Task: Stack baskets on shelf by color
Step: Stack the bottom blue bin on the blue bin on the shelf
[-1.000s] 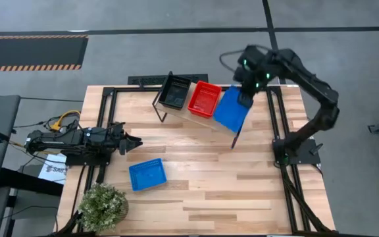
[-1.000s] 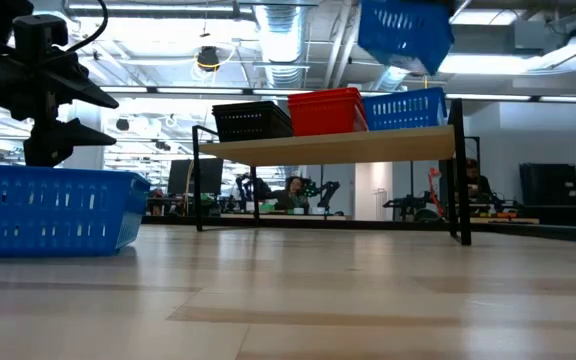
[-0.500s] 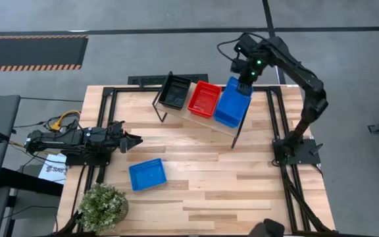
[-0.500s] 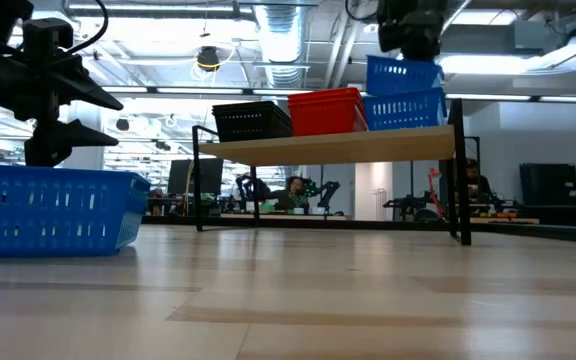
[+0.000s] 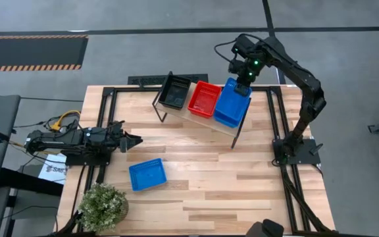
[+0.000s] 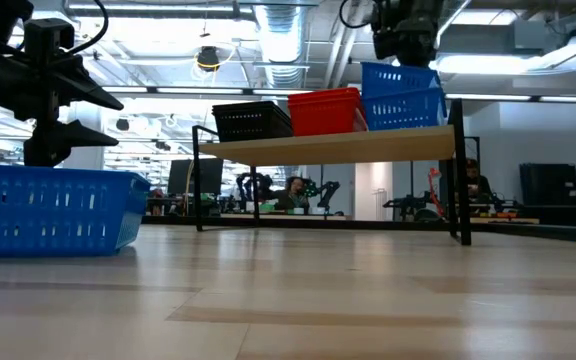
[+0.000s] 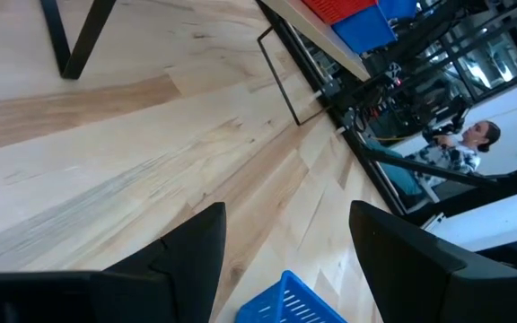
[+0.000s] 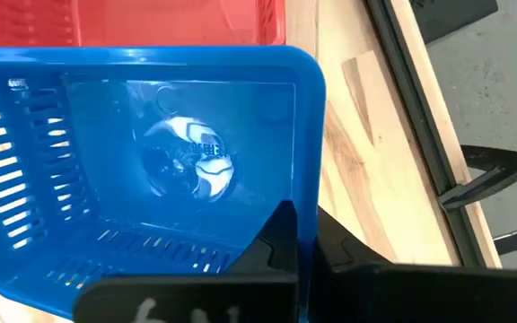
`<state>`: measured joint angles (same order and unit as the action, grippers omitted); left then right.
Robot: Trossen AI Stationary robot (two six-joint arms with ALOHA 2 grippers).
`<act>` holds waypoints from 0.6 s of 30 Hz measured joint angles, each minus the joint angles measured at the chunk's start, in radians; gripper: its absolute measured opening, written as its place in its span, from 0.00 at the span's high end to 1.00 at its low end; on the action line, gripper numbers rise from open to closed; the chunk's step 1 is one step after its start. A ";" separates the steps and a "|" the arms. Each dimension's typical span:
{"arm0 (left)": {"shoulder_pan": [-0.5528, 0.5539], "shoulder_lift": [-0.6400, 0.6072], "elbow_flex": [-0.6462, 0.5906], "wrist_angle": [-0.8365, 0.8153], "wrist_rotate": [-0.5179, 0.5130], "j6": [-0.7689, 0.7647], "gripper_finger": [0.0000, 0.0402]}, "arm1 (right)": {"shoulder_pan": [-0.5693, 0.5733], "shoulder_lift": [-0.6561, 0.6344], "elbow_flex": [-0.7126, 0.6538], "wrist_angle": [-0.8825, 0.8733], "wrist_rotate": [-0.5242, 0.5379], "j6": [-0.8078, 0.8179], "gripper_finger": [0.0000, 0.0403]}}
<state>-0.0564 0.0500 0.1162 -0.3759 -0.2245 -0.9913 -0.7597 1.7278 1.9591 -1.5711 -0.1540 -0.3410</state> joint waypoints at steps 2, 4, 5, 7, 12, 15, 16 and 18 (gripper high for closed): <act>0.000 0.000 0.000 0.000 0.000 0.000 0.44 | 0.000 -0.014 0.000 0.000 -0.001 0.012 0.98; 0.000 0.000 0.000 0.000 0.000 0.000 0.44 | 0.000 -0.023 0.000 -0.001 -0.001 0.024 0.98; 0.000 0.000 0.000 0.000 0.000 0.000 0.44 | 0.000 -0.026 0.000 0.000 -0.002 0.026 0.98; 0.000 0.000 0.000 0.000 0.000 0.000 0.44 | 0.001 -0.030 0.000 0.000 -0.001 0.026 0.98; 0.000 0.000 0.000 0.000 0.000 0.000 0.44 | 0.008 -0.033 0.000 0.000 -0.002 0.037 0.98; 0.000 0.000 0.000 0.000 0.000 0.000 0.44 | 0.020 -0.033 0.000 0.000 -0.003 0.050 0.98; 0.000 0.000 0.000 0.000 0.000 0.000 0.44 | 0.021 -0.033 0.000 0.000 -0.003 0.052 0.98; 0.000 0.000 0.000 0.000 0.000 0.000 0.44 | 0.024 -0.039 0.000 0.000 -0.004 0.053 0.98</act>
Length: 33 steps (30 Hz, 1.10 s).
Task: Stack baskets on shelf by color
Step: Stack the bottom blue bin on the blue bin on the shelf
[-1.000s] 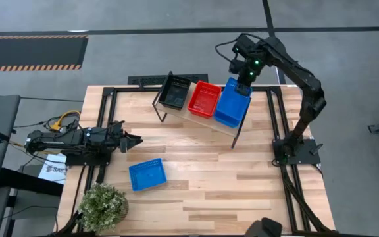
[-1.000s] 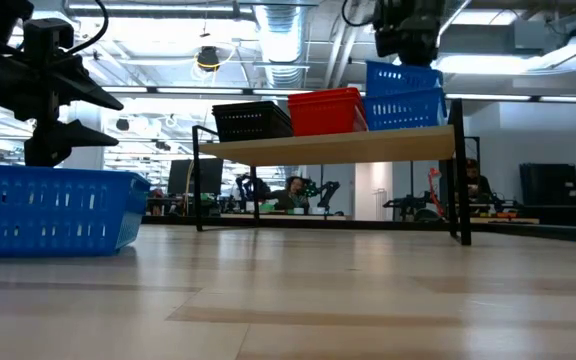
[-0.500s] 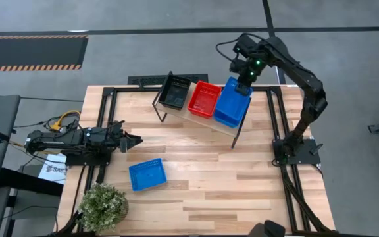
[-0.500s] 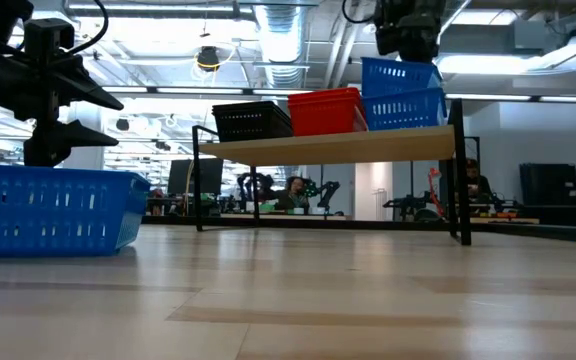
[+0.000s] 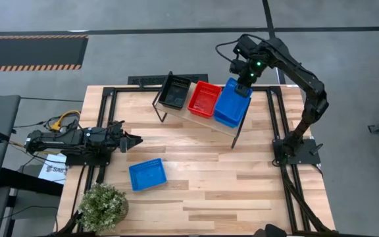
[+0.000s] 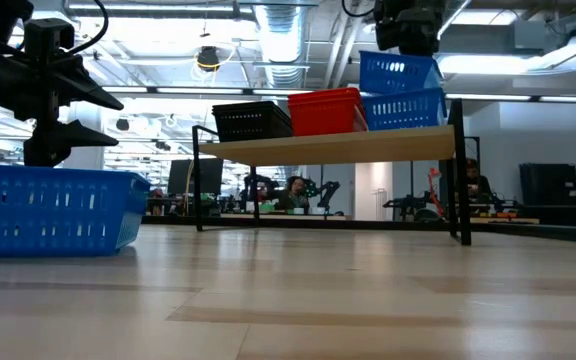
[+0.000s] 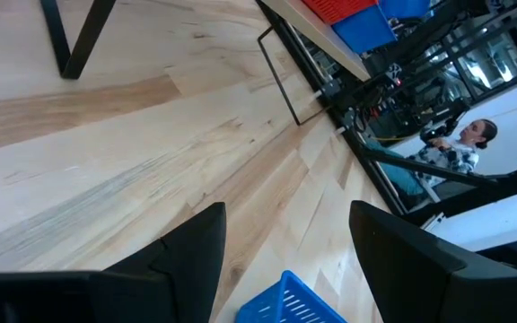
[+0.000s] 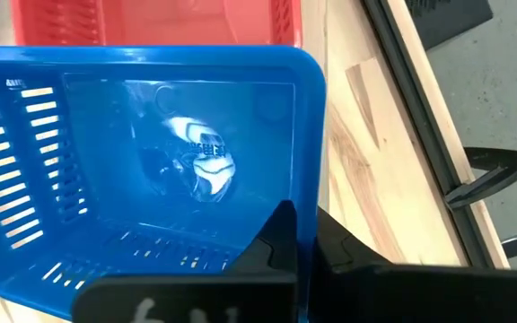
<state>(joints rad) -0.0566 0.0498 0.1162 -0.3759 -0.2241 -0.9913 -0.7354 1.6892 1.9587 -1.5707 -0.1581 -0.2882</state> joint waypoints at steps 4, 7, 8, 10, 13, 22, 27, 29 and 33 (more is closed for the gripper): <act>0.000 0.000 0.000 0.000 0.000 0.000 0.44 | 0.009 -0.033 0.000 0.000 0.000 0.013 0.97; 0.000 0.000 0.000 0.000 0.000 0.002 0.44 | 0.007 -0.059 0.000 0.000 0.000 0.030 0.97; 0.000 0.000 0.000 0.000 0.000 0.005 0.44 | 0.007 -0.068 0.000 0.000 0.000 0.033 0.97; 0.000 0.000 0.000 0.000 0.000 0.013 0.44 | 0.007 -0.087 0.000 -0.001 0.000 0.038 0.98; 0.000 0.000 0.000 0.000 0.000 0.016 0.44 | 0.007 -0.098 0.000 0.000 0.002 0.042 0.97; 0.000 0.000 0.000 0.000 -0.002 0.019 0.44 | 0.009 -0.114 0.000 0.000 0.002 0.053 0.97; 0.000 0.000 0.000 -0.001 -0.021 0.019 0.44 | 0.009 -0.164 -0.002 0.000 0.002 0.069 0.97; 0.000 0.000 0.000 -0.001 -0.025 0.031 0.44 | 0.009 -0.194 -0.032 0.003 0.002 0.079 0.97; 0.000 0.000 0.000 -0.001 -0.035 0.049 0.44 | 0.009 -0.260 -0.153 -0.003 0.016 0.092 0.97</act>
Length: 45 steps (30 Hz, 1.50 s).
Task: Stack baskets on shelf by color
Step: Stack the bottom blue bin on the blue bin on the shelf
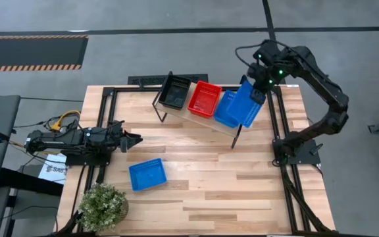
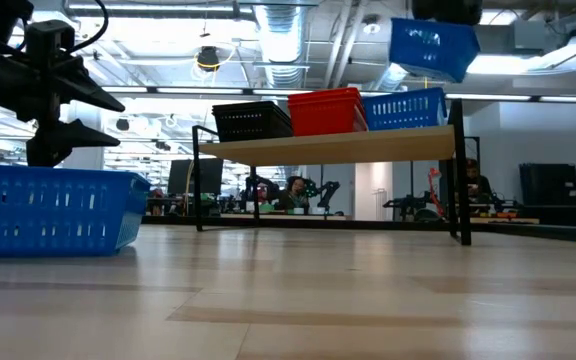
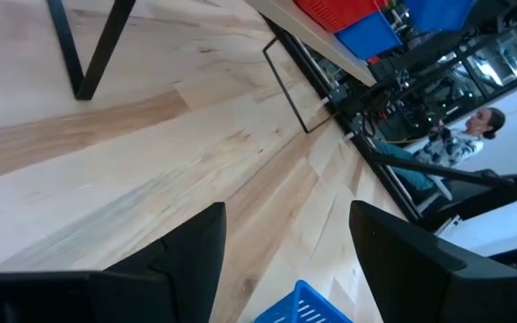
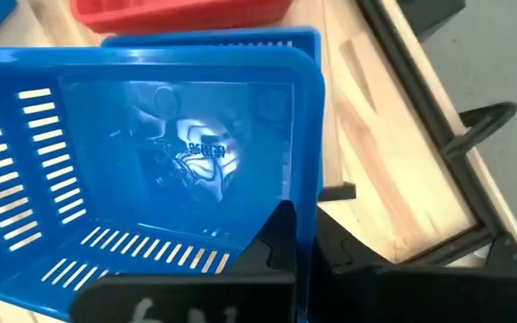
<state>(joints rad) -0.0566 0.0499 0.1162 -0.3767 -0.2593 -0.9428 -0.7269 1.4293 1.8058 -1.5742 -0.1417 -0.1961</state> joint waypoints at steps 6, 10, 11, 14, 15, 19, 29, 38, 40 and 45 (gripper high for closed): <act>0.000 0.000 0.000 0.000 -0.003 -0.005 0.44 | 0.000 -0.013 -0.008 0.036 0.001 -0.007 0.97; 0.000 0.000 0.000 0.000 -0.003 -0.008 0.44 | 0.000 0.020 0.004 0.045 0.001 -0.032 0.97; 0.000 0.000 0.000 0.000 -0.003 -0.008 0.44 | 0.000 0.035 0.004 0.046 0.001 -0.039 0.97; 0.000 0.000 0.000 0.000 -0.006 -0.008 0.44 | 0.000 0.085 0.004 0.046 0.000 -0.060 0.97; 0.000 0.000 0.000 0.000 -0.009 -0.008 0.44 | 0.000 0.103 0.004 0.045 -0.001 -0.068 0.97; 0.000 0.000 0.000 0.000 -0.013 -0.017 0.44 | 0.000 0.164 0.004 0.039 -0.007 -0.083 0.97; 0.000 0.000 0.000 0.000 -0.014 -0.025 0.44 | -0.011 0.196 0.004 0.015 -0.015 -0.104 0.96; 0.000 0.000 0.000 0.000 -0.016 -0.024 0.44 | -0.021 0.208 0.005 0.020 -0.019 -0.128 0.92; 0.000 0.000 0.000 0.000 -0.016 -0.024 0.44 | -0.027 0.220 0.004 0.011 -0.023 -0.144 0.89; 0.000 0.000 0.000 0.001 -0.018 -0.027 0.44 | -0.028 0.253 0.004 0.010 -0.041 -0.152 0.82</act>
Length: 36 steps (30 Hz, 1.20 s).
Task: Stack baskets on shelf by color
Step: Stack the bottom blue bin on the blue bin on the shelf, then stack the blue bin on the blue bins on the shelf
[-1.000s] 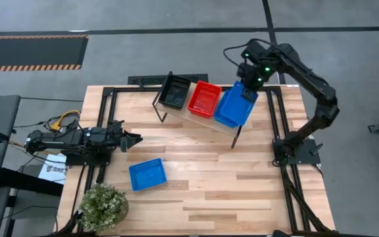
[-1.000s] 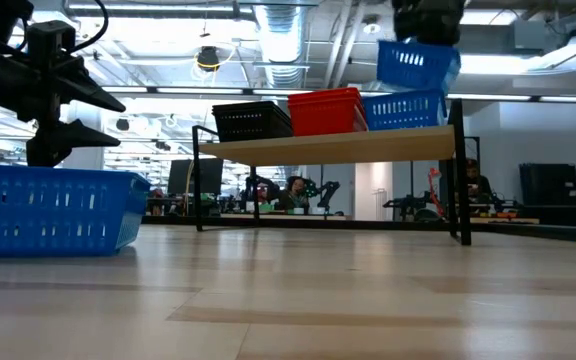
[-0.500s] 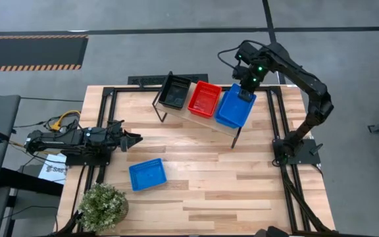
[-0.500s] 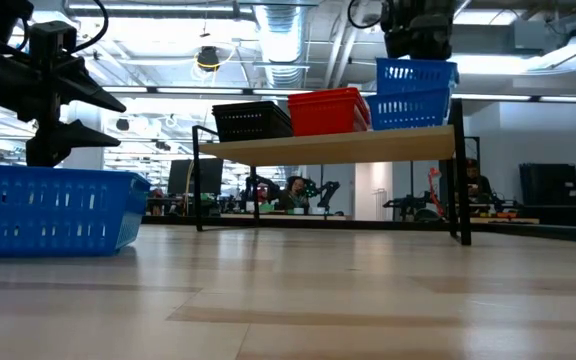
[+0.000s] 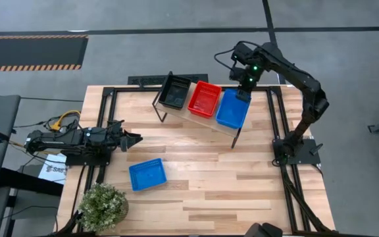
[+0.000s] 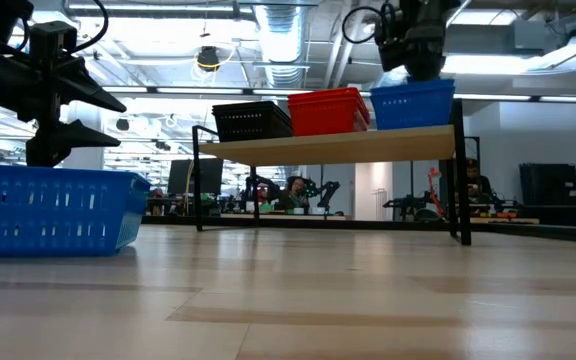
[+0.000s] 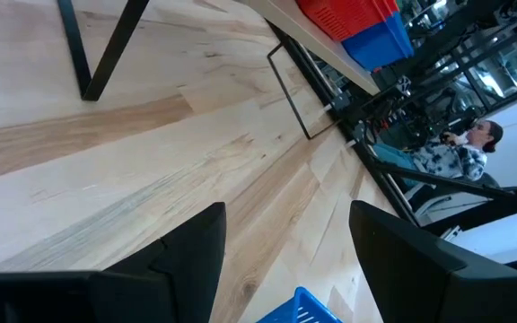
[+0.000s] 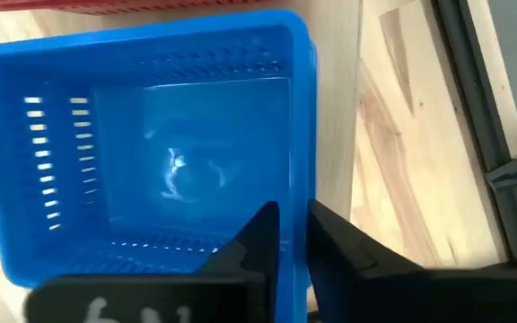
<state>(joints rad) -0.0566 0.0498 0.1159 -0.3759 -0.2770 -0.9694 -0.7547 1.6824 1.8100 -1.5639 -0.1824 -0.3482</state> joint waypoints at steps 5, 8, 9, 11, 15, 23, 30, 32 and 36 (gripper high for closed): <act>0.000 0.000 0.000 0.000 -0.001 -0.001 0.44 | -0.007 0.008 0.000 0.006 -0.005 -0.019 0.75; 0.000 0.000 0.000 0.000 0.000 -0.003 0.44 | -0.006 0.007 0.015 -0.002 -0.004 -0.018 0.68; 0.000 0.000 0.000 0.000 0.000 -0.005 0.44 | -0.006 0.007 0.034 -0.010 -0.004 -0.011 0.66; 0.000 0.000 0.000 0.000 0.003 -0.008 0.44 | -0.007 0.003 0.085 -0.006 -0.006 0.025 0.61; 0.000 0.000 0.000 0.003 0.030 -0.008 0.44 | 0.008 -0.010 0.208 -0.004 -0.067 0.118 0.54; 0.000 0.017 0.004 -0.042 0.319 0.017 0.45 | 0.290 -0.010 0.304 0.141 -0.175 0.322 0.54; 0.000 0.047 0.004 -0.037 0.344 0.025 0.46 | 0.624 0.089 0.230 0.451 -0.004 0.601 0.57; 0.000 0.047 0.004 -0.037 0.344 0.034 0.46 | 0.688 0.144 0.230 0.522 0.039 0.651 0.57; 0.000 0.049 0.004 -0.036 0.346 0.035 0.46 | 0.774 0.278 0.230 0.594 0.114 0.759 0.57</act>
<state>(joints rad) -0.0570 0.0987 0.1204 -0.4118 0.0692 -0.9349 0.0189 1.9608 2.0396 -0.9696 -0.0686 0.4105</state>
